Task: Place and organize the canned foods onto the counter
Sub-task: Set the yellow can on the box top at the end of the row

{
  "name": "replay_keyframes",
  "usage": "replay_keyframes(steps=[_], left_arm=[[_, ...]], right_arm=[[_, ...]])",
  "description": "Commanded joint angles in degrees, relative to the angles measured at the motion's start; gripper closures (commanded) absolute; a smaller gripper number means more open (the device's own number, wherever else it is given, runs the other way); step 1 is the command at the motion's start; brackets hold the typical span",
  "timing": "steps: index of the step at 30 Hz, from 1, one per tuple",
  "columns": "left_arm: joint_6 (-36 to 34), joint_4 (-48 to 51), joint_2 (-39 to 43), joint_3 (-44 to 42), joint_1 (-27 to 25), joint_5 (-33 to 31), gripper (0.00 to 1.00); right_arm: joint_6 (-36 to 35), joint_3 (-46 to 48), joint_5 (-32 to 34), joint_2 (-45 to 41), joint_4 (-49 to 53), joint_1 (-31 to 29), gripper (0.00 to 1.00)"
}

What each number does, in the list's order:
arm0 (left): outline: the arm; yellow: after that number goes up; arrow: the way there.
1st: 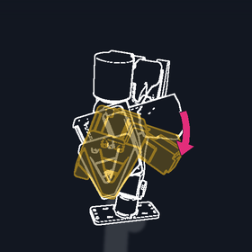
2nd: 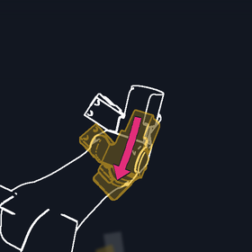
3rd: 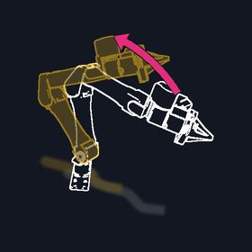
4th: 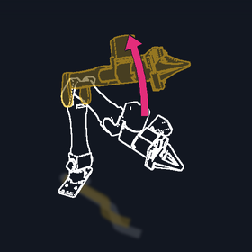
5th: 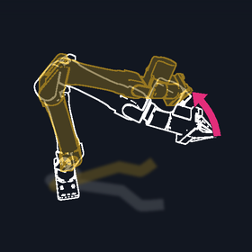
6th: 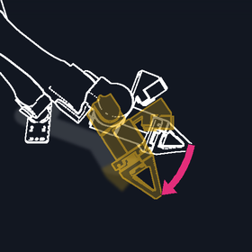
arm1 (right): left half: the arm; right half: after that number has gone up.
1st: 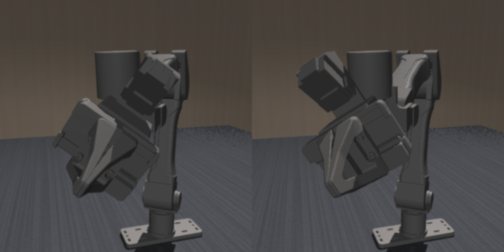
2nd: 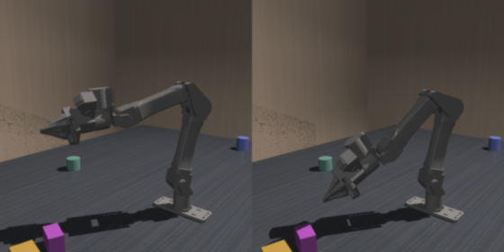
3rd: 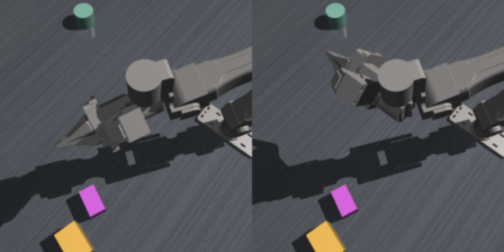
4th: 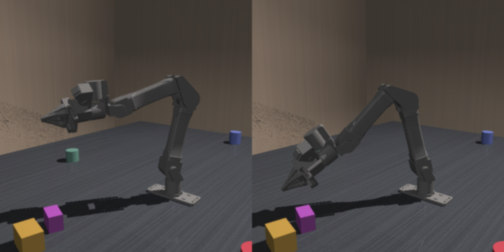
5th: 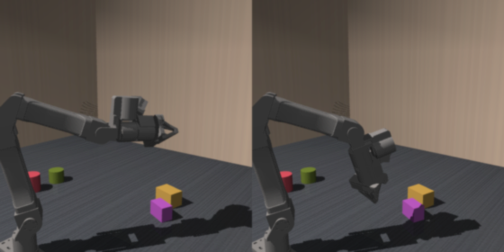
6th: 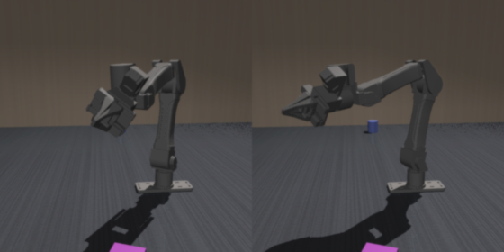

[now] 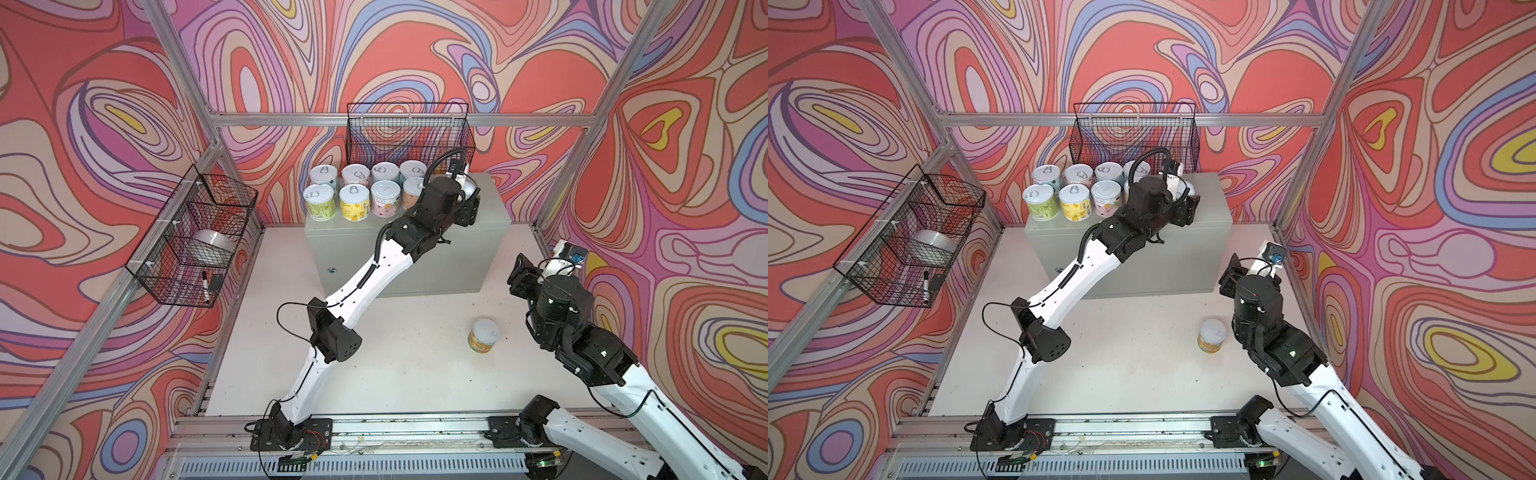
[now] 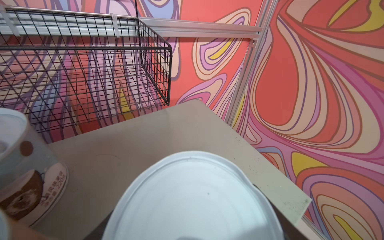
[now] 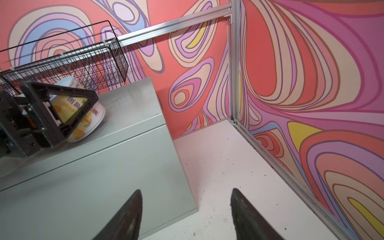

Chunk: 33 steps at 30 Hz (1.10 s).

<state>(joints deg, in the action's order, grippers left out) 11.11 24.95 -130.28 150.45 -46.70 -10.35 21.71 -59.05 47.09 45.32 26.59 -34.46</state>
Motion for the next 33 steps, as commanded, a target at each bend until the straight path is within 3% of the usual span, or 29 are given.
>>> replay_keyframes(steps=[1, 3, 9, 19, 27, 33], left_arm=[[0.93, -3.77, -1.11, 2.21, -0.07, 1.03, 0.51], [0.68, -3.78, -1.12, 2.19, -0.10, 0.92, 0.33], [-0.86, -3.98, -0.86, 2.20, -0.03, -1.12, 0.00], [-2.34, -5.55, -0.34, 4.31, 0.01, 0.41, 0.00], [-9.02, -5.11, 4.69, 4.31, 0.00, -4.07, 0.00], [-12.91, -6.06, 16.63, -6.80, -0.06, -7.06, 0.00]], right_arm=[[-0.46, -1.11, 0.18, 0.37, -0.40, 0.18, 0.31], [-0.55, -1.01, -0.02, 0.56, -0.61, 0.21, 0.30], [-1.30, -0.97, -0.60, 1.38, -1.49, 0.20, 0.27], [-3.70, -1.06, -1.26, 2.71, -5.21, 0.25, 0.27], [-8.82, -3.72, -6.55, 6.49, -10.22, 0.32, 0.36], [-11.31, -7.27, -11.31, 11.60, -13.47, 1.42, 0.35]])
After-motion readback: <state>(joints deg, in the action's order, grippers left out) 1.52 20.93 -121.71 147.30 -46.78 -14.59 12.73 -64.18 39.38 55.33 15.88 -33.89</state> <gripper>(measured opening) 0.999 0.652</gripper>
